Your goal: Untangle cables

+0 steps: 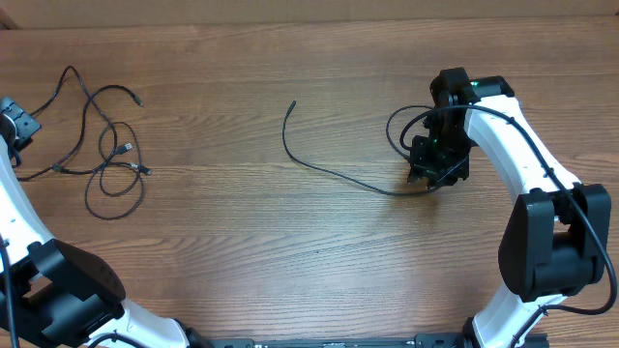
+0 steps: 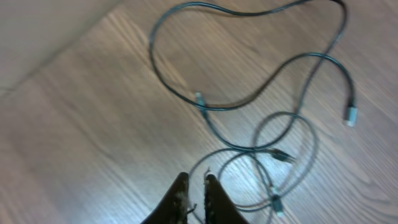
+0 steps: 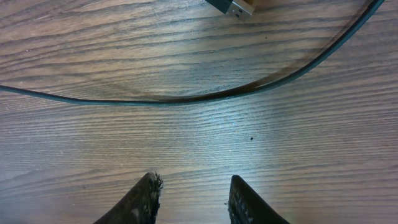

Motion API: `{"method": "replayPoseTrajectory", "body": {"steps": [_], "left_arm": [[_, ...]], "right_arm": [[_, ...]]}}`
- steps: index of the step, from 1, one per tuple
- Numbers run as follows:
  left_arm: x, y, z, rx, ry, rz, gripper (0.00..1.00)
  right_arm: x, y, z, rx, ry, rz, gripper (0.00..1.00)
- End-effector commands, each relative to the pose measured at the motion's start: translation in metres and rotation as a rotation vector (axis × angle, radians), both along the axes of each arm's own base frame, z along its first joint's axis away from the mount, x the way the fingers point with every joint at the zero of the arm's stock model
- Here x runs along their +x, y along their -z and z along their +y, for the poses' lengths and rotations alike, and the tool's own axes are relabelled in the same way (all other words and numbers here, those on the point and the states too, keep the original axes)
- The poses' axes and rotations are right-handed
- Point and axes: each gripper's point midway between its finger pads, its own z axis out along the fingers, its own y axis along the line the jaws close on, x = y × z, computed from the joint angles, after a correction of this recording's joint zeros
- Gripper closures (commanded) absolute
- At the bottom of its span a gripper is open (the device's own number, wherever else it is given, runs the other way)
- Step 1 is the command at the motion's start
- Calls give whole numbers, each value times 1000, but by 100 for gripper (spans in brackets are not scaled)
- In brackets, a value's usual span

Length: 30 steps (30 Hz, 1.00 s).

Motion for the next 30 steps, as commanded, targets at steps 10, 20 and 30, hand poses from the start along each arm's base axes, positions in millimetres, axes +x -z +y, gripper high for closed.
{"method": "replayPoseTrajectory", "body": {"steps": [10, 20, 30], "left_arm": [[67, -15, -102, -206, 399, -183, 71], [87, -10, -192, -212, 659, -117, 96], [81, -5, -282, -314, 845, -65, 96]], "right_arm": [[1, -1, -2, -5, 2, -6, 65], [1, -1, -2, -5, 2, -6, 65], [3, 0, -1, -3, 3, -17, 64]]}}
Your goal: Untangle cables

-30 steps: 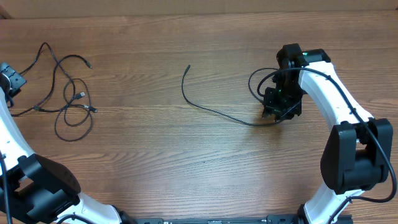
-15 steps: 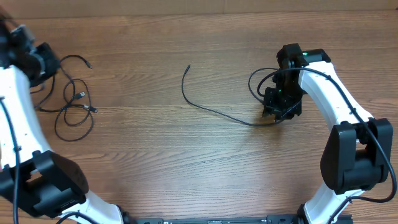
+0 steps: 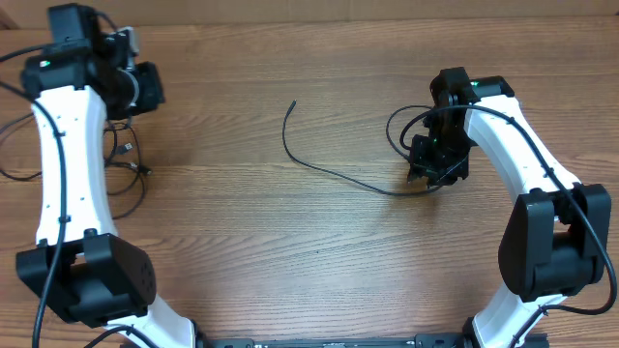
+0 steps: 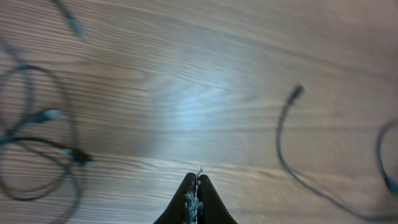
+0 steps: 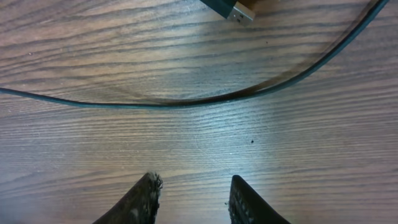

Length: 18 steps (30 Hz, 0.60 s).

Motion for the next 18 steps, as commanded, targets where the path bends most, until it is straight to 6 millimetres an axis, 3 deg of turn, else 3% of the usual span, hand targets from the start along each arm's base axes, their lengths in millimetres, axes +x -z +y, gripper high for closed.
{"method": "replayPoseTrajectory", "body": {"steps": [1, 2, 7, 8, 12, 18], "left_arm": [[1, -10, -51, -34, 151, -27, 95], [1, -9, -63, -29, 191, -26, 90], [-7, -1, -136, -4, 413, -24, 41], [-9, 2, -149, -1, 448, -21, 37], [-21, 22, -193, 1, 558, 28, 36], [-41, 55, -228, 10, 647, 141, 39]], "right_arm": [[1, -1, -2, -4, 6, -6, 60], [1, -1, -1, -4, 6, -6, 58], [0, 0, -4, -22, 38, 4, 50], [0, 0, -10, -54, 74, 9, 50], [6, 2, -34, -131, 243, 7, 49], [22, 2, -63, -89, 407, -25, 49]]}}
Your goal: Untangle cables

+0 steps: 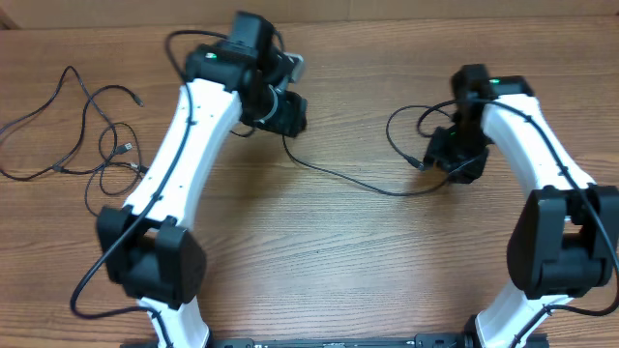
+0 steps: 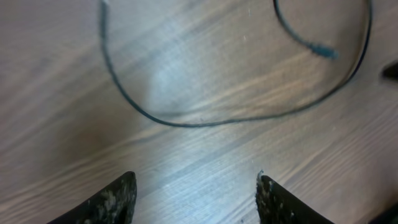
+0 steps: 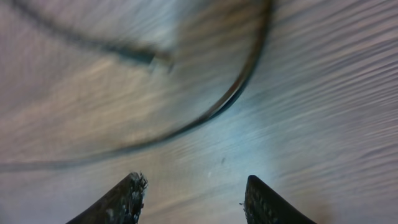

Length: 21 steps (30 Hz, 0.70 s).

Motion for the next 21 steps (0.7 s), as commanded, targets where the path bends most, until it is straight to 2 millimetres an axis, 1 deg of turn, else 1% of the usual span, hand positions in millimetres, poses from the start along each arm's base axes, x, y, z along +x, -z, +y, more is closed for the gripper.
{"method": "replayPoseTrajectory", "body": {"steps": [1, 4, 7, 8, 9, 10, 11, 16, 21], "left_arm": [[-6, 13, -16, 11, 60, 35, 39], [-12, 26, -29, 4, 32, 96, 37], [-20, 39, -45, -23, -47, 183, 33], [-23, 43, -51, -38, -86, 224, 28], [-25, 47, -59, -59, -124, 261, 18], [-28, 51, -69, -93, -173, 310, 9], [-32, 53, -79, -125, -223, 369, 1], [-43, 71, -115, -209, -447, 602, 0], [-45, 103, -139, -180, -619, 694, 1]], "right_arm": [[6, -1, -21, -9, 114, -16, 49], [5, -1, -34, -12, 133, -16, 49], [2, -1, -38, -9, 110, -9, 48], [2, -1, -38, -9, 98, -9, 45], [2, -1, -38, -7, 81, -10, 42], [1, -1, -38, -6, 70, -7, 36], [-1, -1, -38, -5, 58, -3, 35], [-6, -1, -37, -2, 34, 14, 33], [-6, -1, -37, -2, 31, 14, 33]]}}
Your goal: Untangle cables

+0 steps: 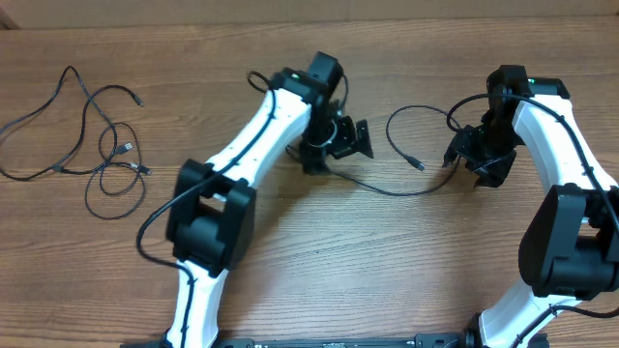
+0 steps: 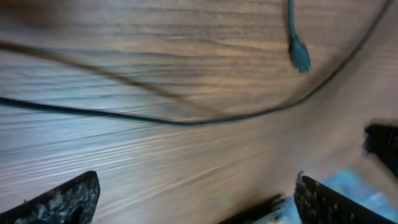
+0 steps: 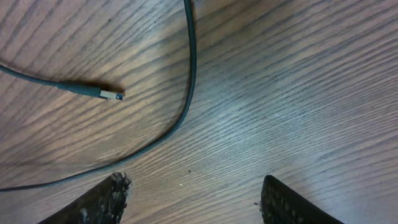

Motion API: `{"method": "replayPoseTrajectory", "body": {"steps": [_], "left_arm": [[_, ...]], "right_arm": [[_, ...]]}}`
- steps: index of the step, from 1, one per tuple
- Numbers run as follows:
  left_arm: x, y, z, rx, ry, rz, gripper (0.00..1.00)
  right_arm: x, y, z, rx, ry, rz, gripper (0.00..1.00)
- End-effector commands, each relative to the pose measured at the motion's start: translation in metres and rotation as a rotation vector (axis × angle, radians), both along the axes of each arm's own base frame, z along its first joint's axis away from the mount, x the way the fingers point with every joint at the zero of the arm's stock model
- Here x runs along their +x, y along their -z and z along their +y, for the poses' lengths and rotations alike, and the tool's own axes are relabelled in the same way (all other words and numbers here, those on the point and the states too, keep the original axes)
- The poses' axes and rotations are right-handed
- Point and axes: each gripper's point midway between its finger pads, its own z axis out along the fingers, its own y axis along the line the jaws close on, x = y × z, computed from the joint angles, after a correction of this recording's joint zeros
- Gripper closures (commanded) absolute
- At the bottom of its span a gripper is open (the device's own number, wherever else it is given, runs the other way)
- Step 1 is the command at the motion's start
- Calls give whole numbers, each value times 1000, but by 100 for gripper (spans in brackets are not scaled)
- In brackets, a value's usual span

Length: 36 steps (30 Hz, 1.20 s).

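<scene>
A single black cable (image 1: 392, 191) lies across the table's middle and curls into a loop (image 1: 395, 124) ending in a small plug (image 1: 418, 165). My left gripper (image 1: 338, 141) hangs over its left stretch, jaws wide open and empty; in the left wrist view (image 2: 196, 200) the cable (image 2: 186, 122) and plug (image 2: 300, 57) lie ahead of the fingers. My right gripper (image 1: 479, 157) is open just right of the loop; its wrist view (image 3: 196, 202) shows the cable (image 3: 189, 74) and plug (image 3: 107, 94) on the wood.
A loose tangle of several thin black cables (image 1: 106, 145) lies at the table's far left, apart from both grippers. The wooden table's back edge (image 1: 387, 19) runs along the top of the overhead view.
My left gripper went from the single cable's left end to farther right over its middle stretch, jaws wider apart. The right gripper shifted a little right and opened wider. The cable lies much as before.
My left gripper was nearly shut at the far left by the tangle, then shut above it, then open at the single cable's left end, now over its middle. The right gripper stayed open low by the cable's plug, then moved off right of the loop.
</scene>
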Motion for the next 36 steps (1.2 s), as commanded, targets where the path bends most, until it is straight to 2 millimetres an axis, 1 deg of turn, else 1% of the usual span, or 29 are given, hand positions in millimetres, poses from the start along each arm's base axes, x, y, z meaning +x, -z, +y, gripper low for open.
{"method": "replayPoseTrajectory", "body": {"steps": [1, 2, 3, 4, 6, 8, 11, 15, 17, 21, 24, 26, 31, 32, 35, 36], "left_arm": [[-5, 16, -25, 7, -192, 166, 4], [-5, 22, -30, 11, -211, 175, 6], [-4, 28, -34, 19, -222, 174, 11], [-3, 34, -37, 33, -233, 169, 13], [-2, 45, -36, 89, -246, 133, 14], [-1, 53, -31, 175, -247, 65, 13], [-3, 57, -31, 238, -234, 7, 14], [-3, 63, -29, 331, -222, -92, 18], [-2, 64, -30, 374, -214, -145, 18], [-3, 65, -34, 412, -200, -208, 19], [-5, 65, -36, 429, -192, -234, 23], [-5, 64, -36, 443, -191, -250, 31], [-4, 64, -34, 452, -191, -258, 57], [-4, 65, -33, 460, -192, -261, 61], [-5, 65, -26, 492, -191, -259, 77], [-6, 66, -21, 514, -190, -258, 87]], "right_arm": [[0, 0, -2, -6, -15, -6, 33], [0, 0, -2, -6, -15, -6, 33], [0, 0, -2, -6, -15, -6, 32], [0, 0, -2, -6, -17, -6, 32], [0, 0, -2, -4, -34, -8, 33], [0, 0, -2, -4, -42, -9, 32], [0, 0, -2, -3, -49, -10, 33], [0, 0, -2, -3, -53, -11, 33], [0, 0, -2, -2, -59, -11, 33], [-1, 0, -2, -1, -69, -9, 32], [-1, 0, -2, -1, -70, -9, 32], [-1, 0, -2, 0, -71, -9, 32], [-3, -1, -1, 0, -71, -3, 32], [-3, -1, -1, 0, -71, -2, 33], [-3, -1, -1, 0, -71, -2, 33], [-3, -1, -1, 0, -71, -2, 33]]}}
